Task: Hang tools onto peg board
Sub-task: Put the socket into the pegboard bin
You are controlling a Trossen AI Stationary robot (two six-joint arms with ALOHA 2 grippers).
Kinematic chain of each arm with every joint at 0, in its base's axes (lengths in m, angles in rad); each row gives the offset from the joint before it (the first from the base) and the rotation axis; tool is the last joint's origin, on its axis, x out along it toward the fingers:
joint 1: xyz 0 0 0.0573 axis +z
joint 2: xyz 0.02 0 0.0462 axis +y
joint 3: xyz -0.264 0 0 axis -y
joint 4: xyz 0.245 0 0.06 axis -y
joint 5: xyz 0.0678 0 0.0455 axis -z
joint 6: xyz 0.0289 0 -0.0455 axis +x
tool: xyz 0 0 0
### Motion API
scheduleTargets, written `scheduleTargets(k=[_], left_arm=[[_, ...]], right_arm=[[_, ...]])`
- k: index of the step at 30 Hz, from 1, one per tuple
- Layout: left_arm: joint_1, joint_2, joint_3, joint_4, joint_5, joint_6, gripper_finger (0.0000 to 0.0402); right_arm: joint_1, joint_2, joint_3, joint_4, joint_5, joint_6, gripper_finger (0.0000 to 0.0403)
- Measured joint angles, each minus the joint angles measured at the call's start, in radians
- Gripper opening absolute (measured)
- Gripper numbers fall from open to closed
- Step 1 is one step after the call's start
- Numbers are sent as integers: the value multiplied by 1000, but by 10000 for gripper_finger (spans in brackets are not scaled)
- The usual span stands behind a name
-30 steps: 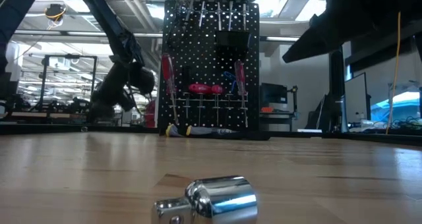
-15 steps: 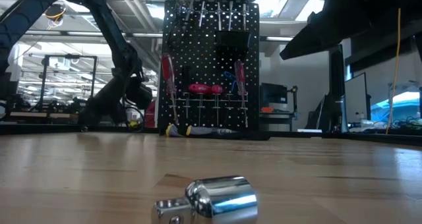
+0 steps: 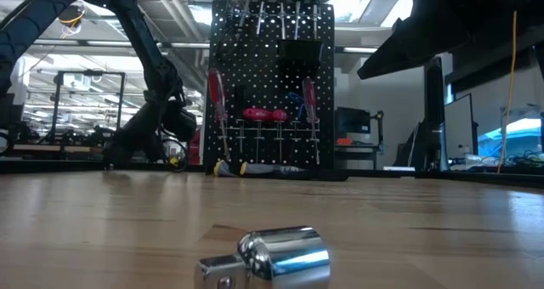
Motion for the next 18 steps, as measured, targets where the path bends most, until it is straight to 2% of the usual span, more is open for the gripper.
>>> scheduleTargets(k=[4,9,18], left_arm=[[-7,-1,0,-9,12,4,72],[-44,-1,-1,-19,89,63,72],[-92,-1,-1,-87,98,106,72]], right_arm=[[0,0,0,-1,-3,0,202],[0,0,0,-1,-3,0,202],[0,0,0,-2,-3,-4,202]])
